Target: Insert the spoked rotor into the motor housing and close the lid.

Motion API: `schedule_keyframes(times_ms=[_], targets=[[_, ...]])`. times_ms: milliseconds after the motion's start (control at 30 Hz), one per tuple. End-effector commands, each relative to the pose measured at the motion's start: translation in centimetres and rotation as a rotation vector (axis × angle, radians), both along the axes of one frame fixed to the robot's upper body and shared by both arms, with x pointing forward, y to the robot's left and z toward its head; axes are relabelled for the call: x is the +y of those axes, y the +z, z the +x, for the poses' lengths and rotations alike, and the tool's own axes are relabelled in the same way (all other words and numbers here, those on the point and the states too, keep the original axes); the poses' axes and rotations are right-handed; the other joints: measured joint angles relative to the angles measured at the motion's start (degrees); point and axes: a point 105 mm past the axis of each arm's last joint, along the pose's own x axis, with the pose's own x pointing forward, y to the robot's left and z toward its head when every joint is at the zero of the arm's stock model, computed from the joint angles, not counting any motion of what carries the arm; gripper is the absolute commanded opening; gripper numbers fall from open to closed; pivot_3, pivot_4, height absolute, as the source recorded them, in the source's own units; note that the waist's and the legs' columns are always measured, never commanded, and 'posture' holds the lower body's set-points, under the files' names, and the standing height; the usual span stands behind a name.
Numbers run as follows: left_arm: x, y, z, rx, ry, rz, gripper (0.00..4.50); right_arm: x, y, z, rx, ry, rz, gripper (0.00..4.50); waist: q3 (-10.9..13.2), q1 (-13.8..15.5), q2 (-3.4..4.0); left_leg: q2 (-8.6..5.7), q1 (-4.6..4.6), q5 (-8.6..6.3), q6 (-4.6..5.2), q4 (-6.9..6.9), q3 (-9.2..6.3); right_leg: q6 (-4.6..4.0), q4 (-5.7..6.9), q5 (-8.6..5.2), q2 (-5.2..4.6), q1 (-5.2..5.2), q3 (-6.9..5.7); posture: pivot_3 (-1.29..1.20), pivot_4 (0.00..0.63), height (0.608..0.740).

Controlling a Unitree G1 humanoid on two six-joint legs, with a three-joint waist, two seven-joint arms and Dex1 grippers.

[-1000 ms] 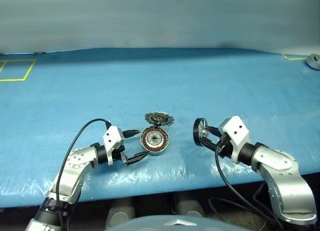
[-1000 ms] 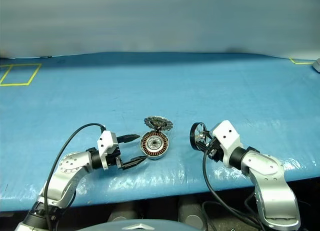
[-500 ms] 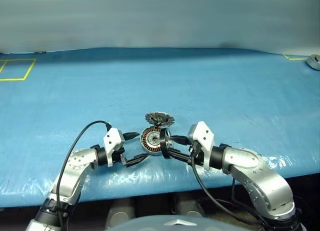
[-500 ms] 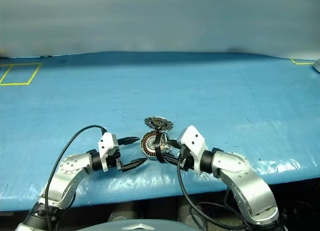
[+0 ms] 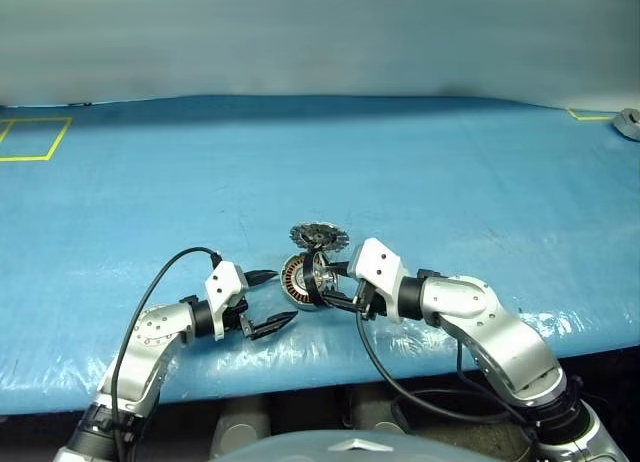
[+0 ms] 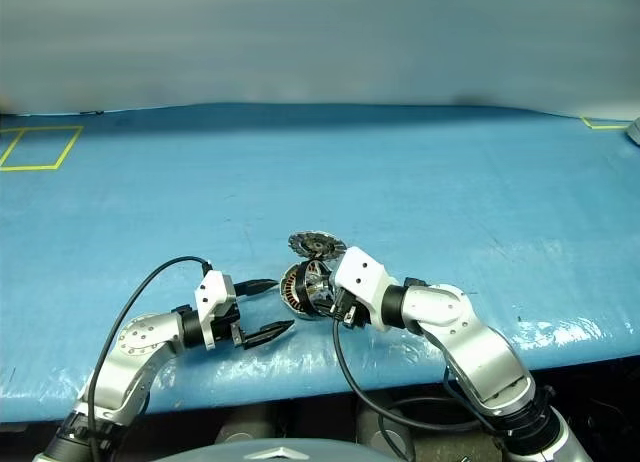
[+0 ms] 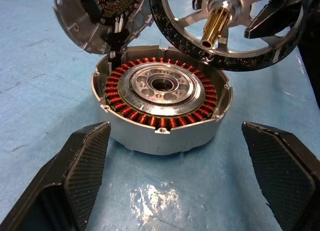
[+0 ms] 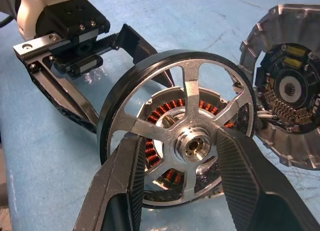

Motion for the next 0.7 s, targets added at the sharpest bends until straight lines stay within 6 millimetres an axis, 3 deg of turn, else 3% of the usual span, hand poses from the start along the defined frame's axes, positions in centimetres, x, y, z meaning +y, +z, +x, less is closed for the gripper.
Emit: schedule_keyframes(times_ms=[33,300,700], targets=[[-0.4,0.9,-0.1,-0.049,-0.018,-0.014,4.50,0.2,1.5,0.4,-0.058,0.009,0.018,1.79,0.0,0.0,0.00,0.00,0.00,0.00,0.00,0.00,0.00,-0.01,0.00,0.01,0.00,0.00,0.00,0.00,0.150,0.740],[-0.8,0.8,-0.1,-0.052,-0.016,-0.023,4.50,0.4,1.7,0.9,-0.111,0.031,-0.051,1.79,0.0,0.0,0.00,0.00,0.00,0.00,0.00,0.01,0.01,-0.01,-0.01,0.01,0.00,0.00,0.00,0.00,0.150,0.740],[-1.0,0.7,0.0,-0.047,-0.013,-0.030,4.50,0.5,0.1,1.2,-0.138,0.074,-0.163,1.79,0.0,0.1,-0.01,0.00,0.00,0.00,0.00,0.00,0.01,-0.09,-0.01,0.04,0.00,0.01,-0.01,0.00,0.150,0.740]])
